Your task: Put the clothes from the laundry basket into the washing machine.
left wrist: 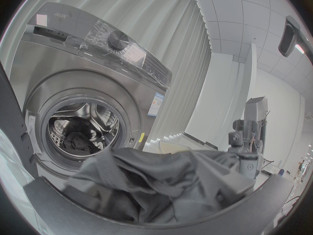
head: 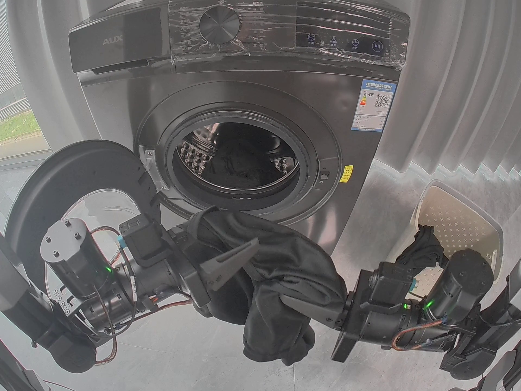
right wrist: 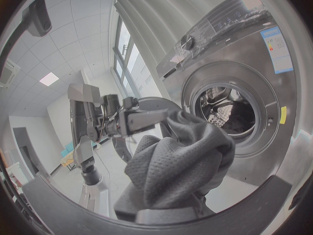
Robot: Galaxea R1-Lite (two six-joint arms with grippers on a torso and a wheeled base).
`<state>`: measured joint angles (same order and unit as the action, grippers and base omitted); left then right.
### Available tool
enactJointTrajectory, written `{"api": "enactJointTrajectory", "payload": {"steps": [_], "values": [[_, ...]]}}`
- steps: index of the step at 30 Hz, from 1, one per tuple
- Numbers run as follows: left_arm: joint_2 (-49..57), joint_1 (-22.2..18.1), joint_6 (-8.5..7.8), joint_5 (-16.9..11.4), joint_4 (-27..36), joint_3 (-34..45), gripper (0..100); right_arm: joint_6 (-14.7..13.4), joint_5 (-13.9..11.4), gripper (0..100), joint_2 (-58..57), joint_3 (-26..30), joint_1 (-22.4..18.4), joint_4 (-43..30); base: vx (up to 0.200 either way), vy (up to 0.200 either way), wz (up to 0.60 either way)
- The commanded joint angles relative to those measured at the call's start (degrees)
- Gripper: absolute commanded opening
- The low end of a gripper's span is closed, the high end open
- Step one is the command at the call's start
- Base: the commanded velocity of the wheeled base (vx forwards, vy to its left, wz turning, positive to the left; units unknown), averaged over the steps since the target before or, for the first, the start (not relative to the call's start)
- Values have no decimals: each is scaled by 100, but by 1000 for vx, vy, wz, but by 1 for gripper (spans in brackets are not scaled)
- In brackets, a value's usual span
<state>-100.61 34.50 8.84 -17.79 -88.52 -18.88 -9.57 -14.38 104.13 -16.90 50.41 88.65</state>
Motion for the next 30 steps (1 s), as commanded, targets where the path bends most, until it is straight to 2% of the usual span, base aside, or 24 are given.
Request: {"api": "enactJointTrajectory", "payload": {"steps": [1, 8, 9, 14, 27, 30], "values": [[24, 118, -5, -50, -8, 412, 100, -36, 6, 0, -130, -420, -172, 3, 0, 0, 0], [-3, 233, -31, -58, -8, 570, 100, -54, 15, 0, -130, -657, -233, 3, 0, 0, 0], [33, 356, -31, -67, -8, 719, 100, -63, 15, 0, -130, -727, -233, 3, 0, 0, 0], [103, 540, -58, -322, -8, 1018, 100, -107, 15, 0, -139, -763, -233, 3, 0, 0, 0], [428, 470, -58, -357, -8, 965, 100, -107, 15, 0, -148, -701, -251, 3, 0, 0, 0], [507, 338, -75, -366, -8, 965, 100, -107, 15, 0, -148, -701, -251, 3, 0, 0, 0]]}}
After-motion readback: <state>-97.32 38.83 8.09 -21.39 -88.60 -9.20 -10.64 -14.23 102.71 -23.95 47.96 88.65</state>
